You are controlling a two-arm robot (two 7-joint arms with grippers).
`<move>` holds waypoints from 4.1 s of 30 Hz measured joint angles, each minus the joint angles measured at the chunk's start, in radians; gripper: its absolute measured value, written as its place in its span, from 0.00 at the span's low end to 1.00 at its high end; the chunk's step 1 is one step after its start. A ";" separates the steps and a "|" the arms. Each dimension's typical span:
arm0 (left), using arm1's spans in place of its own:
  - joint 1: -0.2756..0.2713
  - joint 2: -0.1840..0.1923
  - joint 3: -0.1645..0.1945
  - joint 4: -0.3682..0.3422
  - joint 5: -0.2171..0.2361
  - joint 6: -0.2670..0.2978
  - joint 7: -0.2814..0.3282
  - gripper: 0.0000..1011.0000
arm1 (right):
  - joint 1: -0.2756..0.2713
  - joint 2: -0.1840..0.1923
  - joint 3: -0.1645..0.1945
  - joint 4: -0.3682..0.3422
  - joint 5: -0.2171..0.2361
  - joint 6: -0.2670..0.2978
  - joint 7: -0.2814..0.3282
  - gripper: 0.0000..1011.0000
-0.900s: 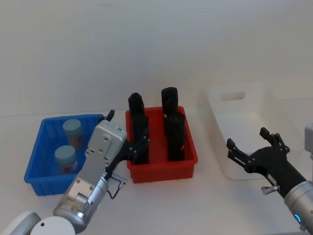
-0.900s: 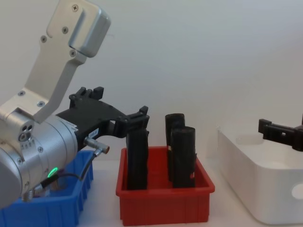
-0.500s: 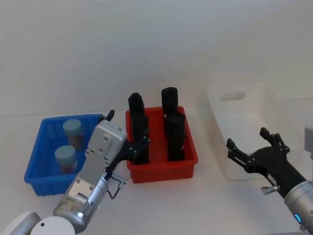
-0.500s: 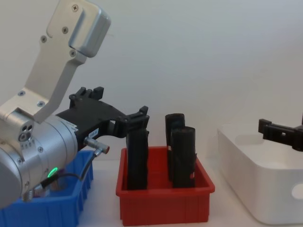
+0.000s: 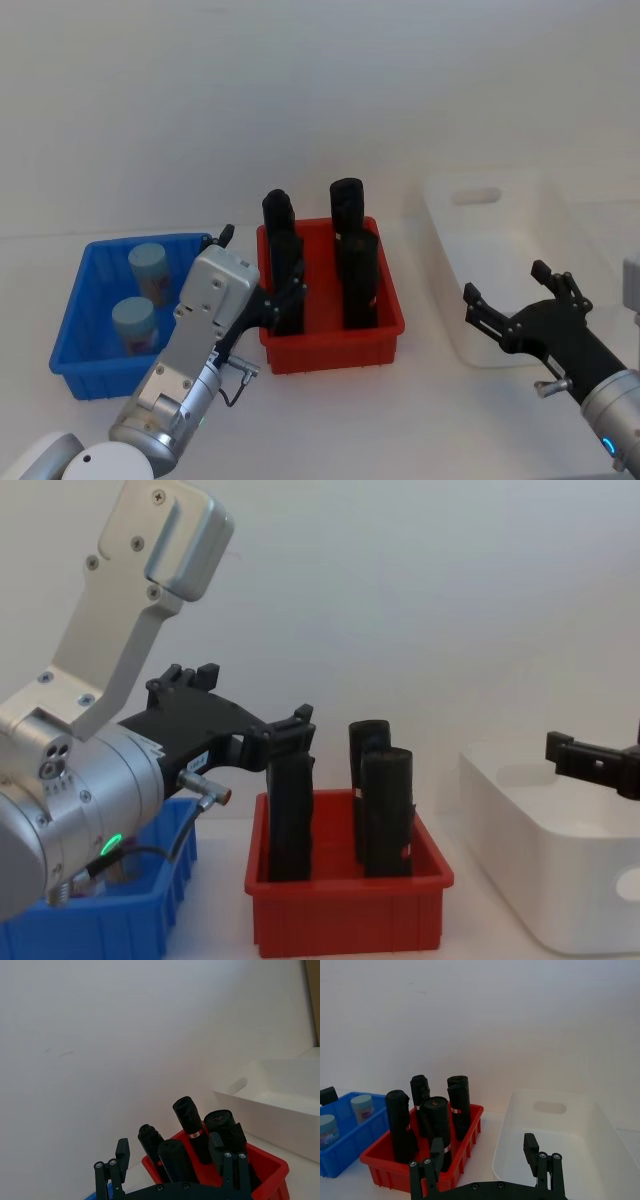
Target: Pick the cotton swabs from the blue box and place them into the white box.
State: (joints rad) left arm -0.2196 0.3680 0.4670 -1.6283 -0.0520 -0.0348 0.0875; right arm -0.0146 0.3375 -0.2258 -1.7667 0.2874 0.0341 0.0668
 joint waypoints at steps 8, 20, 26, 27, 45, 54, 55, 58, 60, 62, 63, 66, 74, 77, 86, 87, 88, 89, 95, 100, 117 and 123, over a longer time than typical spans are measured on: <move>0.000 0.000 0.000 0.000 0.000 0.000 0.000 0.99 | 0.000 0.000 0.000 0.000 0.000 0.000 0.000 0.99; 0.000 0.000 0.000 0.000 0.000 0.000 0.000 0.99 | 0.000 0.000 0.000 0.000 0.000 0.000 0.000 0.99; 0.000 0.000 0.000 0.000 0.000 0.000 0.000 0.99 | 0.000 0.000 0.000 0.000 0.000 0.000 0.000 0.99; 0.000 0.000 0.000 0.000 0.000 0.000 0.000 0.99 | 0.000 0.000 0.000 0.000 0.000 0.000 0.000 0.99; 0.000 0.000 0.000 0.000 0.000 0.000 0.000 0.99 | 0.000 0.000 0.000 0.000 0.000 0.000 0.000 0.99; -0.001 -0.001 -0.002 0.001 -0.002 0.000 -0.002 0.99 | 0.000 0.000 0.000 0.000 0.000 0.000 0.000 0.99; -0.001 -0.001 -0.002 0.001 -0.002 0.000 -0.002 0.99 | 0.000 0.000 0.000 0.000 0.000 0.000 0.000 0.99; -0.004 -0.002 -0.005 0.007 -0.009 -0.002 -0.008 0.99 | 0.000 0.000 0.000 0.000 0.000 0.000 0.000 0.99; -0.006 -0.003 -0.008 0.011 -0.012 -0.003 -0.011 0.99 | 0.000 0.000 0.000 0.000 0.000 0.000 0.000 0.99; -0.007 -0.003 -0.010 0.014 -0.016 -0.003 -0.013 0.99 | 0.000 0.000 0.000 0.000 0.000 0.000 0.000 0.99; -0.008 -0.003 -0.012 0.016 -0.020 -0.003 -0.014 0.99 | 0.000 0.000 0.000 0.000 0.000 0.000 0.000 0.99; -0.010 -0.004 -0.017 0.020 -0.029 -0.003 -0.015 0.99 | 0.000 0.000 0.000 0.000 0.000 0.000 0.000 0.99; -0.010 0.002 -0.036 0.025 -0.059 0.022 -0.001 0.99 | 0.000 0.000 0.000 0.000 0.000 0.000 0.000 0.99; -0.008 0.007 -0.045 0.025 -0.072 0.040 0.010 0.99 | 0.000 0.000 0.000 0.000 0.000 0.000 0.000 0.99; -0.005 0.024 -0.075 0.029 -0.119 0.094 0.031 0.99 | 0.000 0.000 0.000 0.000 0.000 0.000 0.000 0.99; -0.005 0.027 -0.082 0.031 -0.127 0.102 0.032 0.99 | 0.000 0.000 0.000 0.000 0.000 0.000 0.000 0.99; -0.005 0.029 -0.085 0.033 -0.133 0.108 0.032 0.99 | 0.000 0.000 0.000 0.000 0.000 0.000 0.000 0.99; -0.006 0.030 -0.087 0.034 -0.136 0.110 0.032 0.99 | 0.000 0.000 0.000 0.000 0.000 0.000 0.000 0.99; -0.015 0.038 -0.109 0.055 -0.174 0.138 0.021 0.99 | 0.000 0.000 0.000 0.000 0.000 0.000 0.000 0.99; -0.028 0.041 -0.125 0.079 -0.198 0.154 0.000 0.99 | 0.000 0.000 0.000 0.000 0.000 0.000 0.000 0.99; -0.093 0.029 -0.167 0.212 -0.280 0.205 -0.089 0.99 | 0.000 0.000 0.000 0.000 0.000 0.000 0.000 0.99; -0.109 0.022 -0.175 0.258 -0.308 0.209 -0.103 0.99 | 0.000 0.000 0.000 0.000 0.000 0.000 0.000 0.99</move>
State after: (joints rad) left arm -0.3286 0.3896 0.2917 -1.3705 -0.3599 0.1743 -0.0160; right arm -0.0146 0.3375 -0.2258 -1.7668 0.2874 0.0341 0.0668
